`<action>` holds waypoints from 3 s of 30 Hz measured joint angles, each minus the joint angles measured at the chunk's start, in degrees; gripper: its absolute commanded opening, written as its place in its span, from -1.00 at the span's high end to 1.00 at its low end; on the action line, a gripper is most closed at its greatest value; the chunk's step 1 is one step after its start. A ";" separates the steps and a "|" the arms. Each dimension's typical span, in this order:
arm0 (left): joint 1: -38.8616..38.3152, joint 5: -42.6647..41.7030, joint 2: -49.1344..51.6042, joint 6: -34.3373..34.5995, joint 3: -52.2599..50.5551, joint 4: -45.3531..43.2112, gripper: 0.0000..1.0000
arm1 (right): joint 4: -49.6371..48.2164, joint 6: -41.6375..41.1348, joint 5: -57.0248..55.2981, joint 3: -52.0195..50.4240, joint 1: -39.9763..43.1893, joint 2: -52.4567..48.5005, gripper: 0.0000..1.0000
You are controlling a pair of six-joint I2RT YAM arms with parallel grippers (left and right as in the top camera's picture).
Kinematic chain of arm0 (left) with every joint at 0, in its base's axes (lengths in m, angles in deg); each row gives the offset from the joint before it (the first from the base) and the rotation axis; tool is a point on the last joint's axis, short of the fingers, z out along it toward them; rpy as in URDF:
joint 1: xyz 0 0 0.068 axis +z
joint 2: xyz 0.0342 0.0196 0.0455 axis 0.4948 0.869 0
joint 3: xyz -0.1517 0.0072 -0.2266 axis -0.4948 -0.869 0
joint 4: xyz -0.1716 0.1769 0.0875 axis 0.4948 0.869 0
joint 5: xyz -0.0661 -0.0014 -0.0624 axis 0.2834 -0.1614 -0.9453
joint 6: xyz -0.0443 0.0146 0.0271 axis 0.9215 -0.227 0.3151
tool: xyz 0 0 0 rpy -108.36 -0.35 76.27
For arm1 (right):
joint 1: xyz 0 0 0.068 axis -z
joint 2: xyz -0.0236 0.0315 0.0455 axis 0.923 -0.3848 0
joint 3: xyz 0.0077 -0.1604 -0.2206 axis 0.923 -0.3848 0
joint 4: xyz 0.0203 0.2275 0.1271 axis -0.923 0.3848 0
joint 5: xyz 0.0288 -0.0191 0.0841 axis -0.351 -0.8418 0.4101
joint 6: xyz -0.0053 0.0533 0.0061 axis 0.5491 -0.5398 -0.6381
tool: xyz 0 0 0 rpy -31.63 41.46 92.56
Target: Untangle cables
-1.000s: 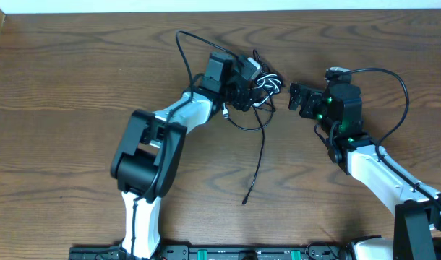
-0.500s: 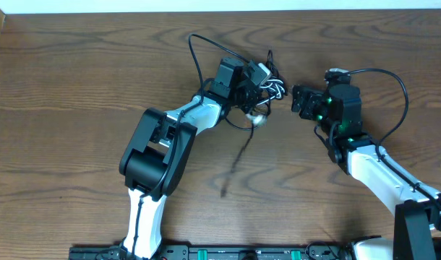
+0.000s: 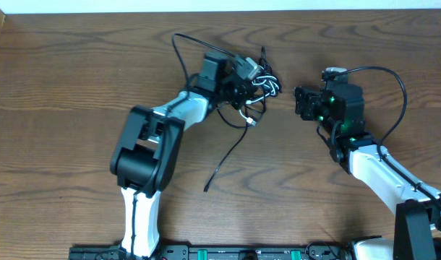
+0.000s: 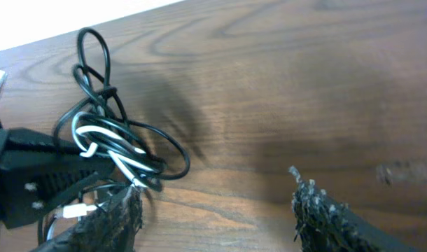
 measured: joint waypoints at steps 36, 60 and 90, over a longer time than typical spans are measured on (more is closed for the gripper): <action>5.38 -35.91 -2.78 -2.21 0.00 -0.11 0.85 | -14.12 7.52 39.71 0.00 5.29 -0.02 -0.43; 4.74 -37.24 -2.78 -2.62 0.00 -0.11 0.85 | -13.33 7.52 36.70 0.00 4.94 -0.02 -0.47; 1.92 -34.23 -2.78 -2.99 0.00 -0.37 0.85 | -4.94 7.74 33.64 0.00 2.67 -0.02 -0.24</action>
